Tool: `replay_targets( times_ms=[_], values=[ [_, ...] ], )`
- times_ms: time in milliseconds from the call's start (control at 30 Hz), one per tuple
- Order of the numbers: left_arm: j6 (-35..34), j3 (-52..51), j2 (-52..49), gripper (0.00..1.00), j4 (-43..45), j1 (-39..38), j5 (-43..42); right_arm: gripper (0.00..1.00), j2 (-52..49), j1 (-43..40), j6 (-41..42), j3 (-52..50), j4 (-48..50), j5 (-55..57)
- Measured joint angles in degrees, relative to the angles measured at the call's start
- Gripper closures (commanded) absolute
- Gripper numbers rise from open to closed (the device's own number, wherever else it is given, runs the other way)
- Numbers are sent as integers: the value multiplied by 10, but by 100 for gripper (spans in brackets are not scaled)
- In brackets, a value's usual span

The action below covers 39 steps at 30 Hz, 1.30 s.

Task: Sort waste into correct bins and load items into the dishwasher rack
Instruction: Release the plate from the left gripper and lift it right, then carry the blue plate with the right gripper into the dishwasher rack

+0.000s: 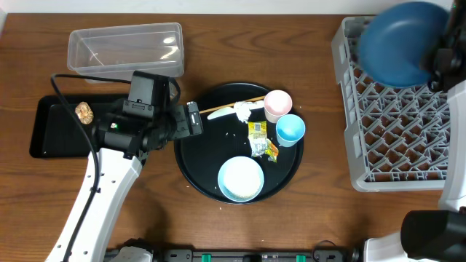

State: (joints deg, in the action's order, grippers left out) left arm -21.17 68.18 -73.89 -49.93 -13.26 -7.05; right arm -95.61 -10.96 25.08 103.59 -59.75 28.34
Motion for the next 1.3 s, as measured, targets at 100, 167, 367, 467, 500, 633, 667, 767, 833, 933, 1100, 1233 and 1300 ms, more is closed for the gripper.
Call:
replay_targets(
  times_ms=[100,167,367,467,500,633,667,767,833,933,1100,1233,1300],
  values=[
    [0,0,0,2,1,0,11,99,0,0,-13,0,37,81],
    [-3,0,0,2,0,1,22,99,-1,0,-28,0,70,128],
    [-14,0,-4,2,-7,17,41,99,-35,0,-138,3,205,280],
    [-14,0,-11,2,-12,22,44,99,-66,0,-212,3,284,340],
    [-14,0,-15,2,-14,23,45,99,-79,0,-240,3,320,360],
    [-15,0,-31,2,-22,23,45,99,-126,0,-353,4,417,421],
    [-15,0,-36,2,-22,23,45,99,-138,0,-381,4,435,431],
    [-15,0,-52,2,-22,23,45,99,-164,-4,-450,4,480,447],
    [-15,0,-63,2,-22,23,45,99,-184,-12,-500,4,521,459],
    [-15,0,-78,2,-21,23,45,99,-212,-29,-555,4,556,475],
    [-15,0,-103,2,-7,23,45,99,-232,-63,-593,-2,558,483],
    [-17,0,-115,2,5,23,45,99,-232,-89,-603,-8,562,487],
    [-23,0,-116,2,9,23,45,99,-232,-98,-605,-21,563,487]
  ],
)
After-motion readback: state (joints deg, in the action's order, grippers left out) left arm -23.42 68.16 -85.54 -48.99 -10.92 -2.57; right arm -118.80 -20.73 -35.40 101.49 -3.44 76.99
